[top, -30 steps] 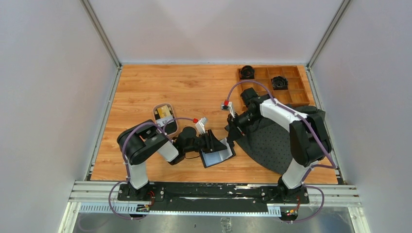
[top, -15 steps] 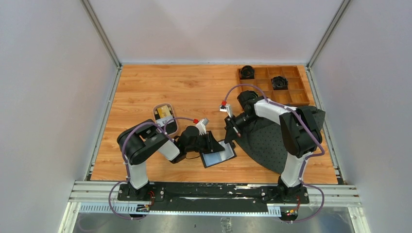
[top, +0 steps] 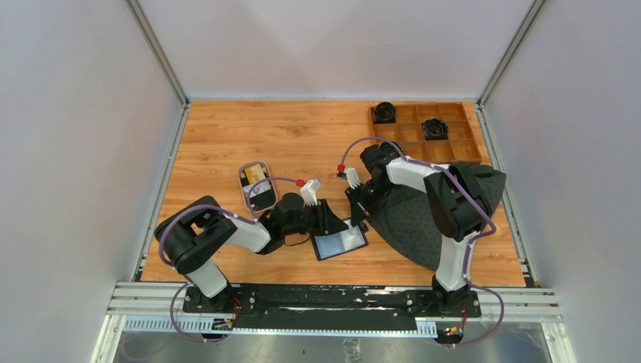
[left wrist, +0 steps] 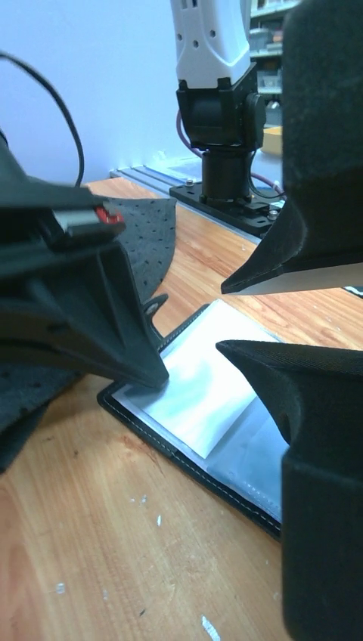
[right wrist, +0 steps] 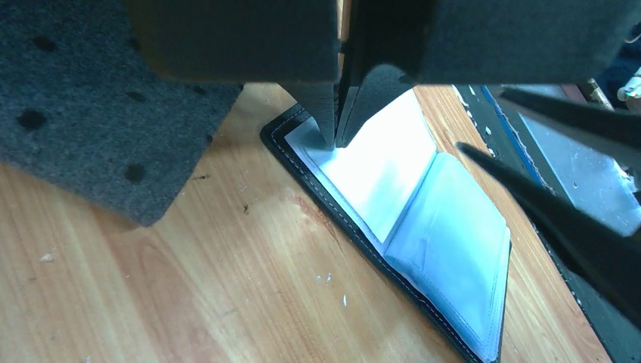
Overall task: Put the credit cards into the card holder
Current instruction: Turn over the card slot in the card holder, then move the storage box to the center of the board.
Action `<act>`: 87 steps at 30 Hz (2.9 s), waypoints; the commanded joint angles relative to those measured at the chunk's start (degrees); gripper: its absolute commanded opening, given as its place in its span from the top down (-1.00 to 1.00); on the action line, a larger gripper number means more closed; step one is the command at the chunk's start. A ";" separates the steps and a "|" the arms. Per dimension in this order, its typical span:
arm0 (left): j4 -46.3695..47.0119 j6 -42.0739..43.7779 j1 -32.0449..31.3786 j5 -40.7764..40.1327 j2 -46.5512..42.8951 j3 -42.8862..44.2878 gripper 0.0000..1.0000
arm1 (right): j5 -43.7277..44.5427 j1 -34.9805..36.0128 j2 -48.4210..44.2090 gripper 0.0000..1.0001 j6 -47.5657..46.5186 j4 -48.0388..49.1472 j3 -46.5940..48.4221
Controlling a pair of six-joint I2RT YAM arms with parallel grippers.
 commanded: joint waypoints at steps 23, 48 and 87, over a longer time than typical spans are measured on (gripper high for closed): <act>-31.87 18.07 -0.03 -14.80 -33.16 -5.04 0.10 | -11.54 3.81 -7.09 0.92 -20.11 -12.85 2.21; -68.12 30.41 4.25 -28.09 -53.97 8.52 -1.00 | -10.89 3.43 -23.62 0.70 -26.51 -15.57 2.65; -85.08 50.32 39.16 -12.88 -6.83 40.69 -0.47 | -17.21 -2.29 -30.23 -0.27 -14.40 -0.61 -2.44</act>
